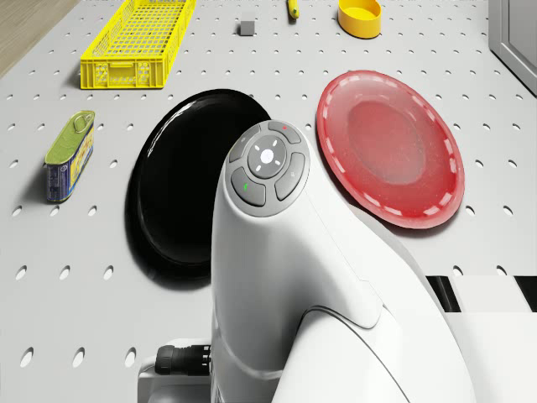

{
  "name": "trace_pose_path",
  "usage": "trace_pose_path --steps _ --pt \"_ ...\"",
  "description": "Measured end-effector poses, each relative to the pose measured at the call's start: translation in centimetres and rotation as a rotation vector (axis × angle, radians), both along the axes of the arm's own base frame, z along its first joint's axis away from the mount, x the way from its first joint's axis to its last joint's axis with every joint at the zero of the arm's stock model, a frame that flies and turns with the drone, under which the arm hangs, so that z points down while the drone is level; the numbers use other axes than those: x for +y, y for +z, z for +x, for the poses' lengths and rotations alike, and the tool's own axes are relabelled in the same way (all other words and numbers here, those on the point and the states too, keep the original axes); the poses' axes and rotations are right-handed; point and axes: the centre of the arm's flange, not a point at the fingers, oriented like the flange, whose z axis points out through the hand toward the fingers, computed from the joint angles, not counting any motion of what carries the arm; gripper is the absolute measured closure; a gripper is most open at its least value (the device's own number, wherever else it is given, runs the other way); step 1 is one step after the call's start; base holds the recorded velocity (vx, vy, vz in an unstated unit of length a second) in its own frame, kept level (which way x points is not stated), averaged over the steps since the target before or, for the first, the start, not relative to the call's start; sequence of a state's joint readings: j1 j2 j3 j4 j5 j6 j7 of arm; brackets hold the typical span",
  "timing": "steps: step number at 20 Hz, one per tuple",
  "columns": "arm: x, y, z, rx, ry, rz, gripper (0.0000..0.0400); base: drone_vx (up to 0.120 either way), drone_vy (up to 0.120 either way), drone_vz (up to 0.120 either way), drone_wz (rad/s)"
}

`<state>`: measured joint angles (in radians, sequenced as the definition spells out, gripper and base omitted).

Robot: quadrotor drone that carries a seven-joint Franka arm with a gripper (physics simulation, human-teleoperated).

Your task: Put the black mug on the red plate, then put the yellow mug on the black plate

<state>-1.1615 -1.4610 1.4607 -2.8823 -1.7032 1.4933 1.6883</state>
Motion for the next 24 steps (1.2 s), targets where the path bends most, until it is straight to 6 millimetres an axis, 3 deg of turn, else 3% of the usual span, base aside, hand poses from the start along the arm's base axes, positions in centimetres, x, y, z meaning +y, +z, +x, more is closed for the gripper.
trace_pose_path --steps 24 --pt "0.0 -0.01 0.0 0.0 0.0 0.0 0.029 0.12 -0.12 0.0 0.0"
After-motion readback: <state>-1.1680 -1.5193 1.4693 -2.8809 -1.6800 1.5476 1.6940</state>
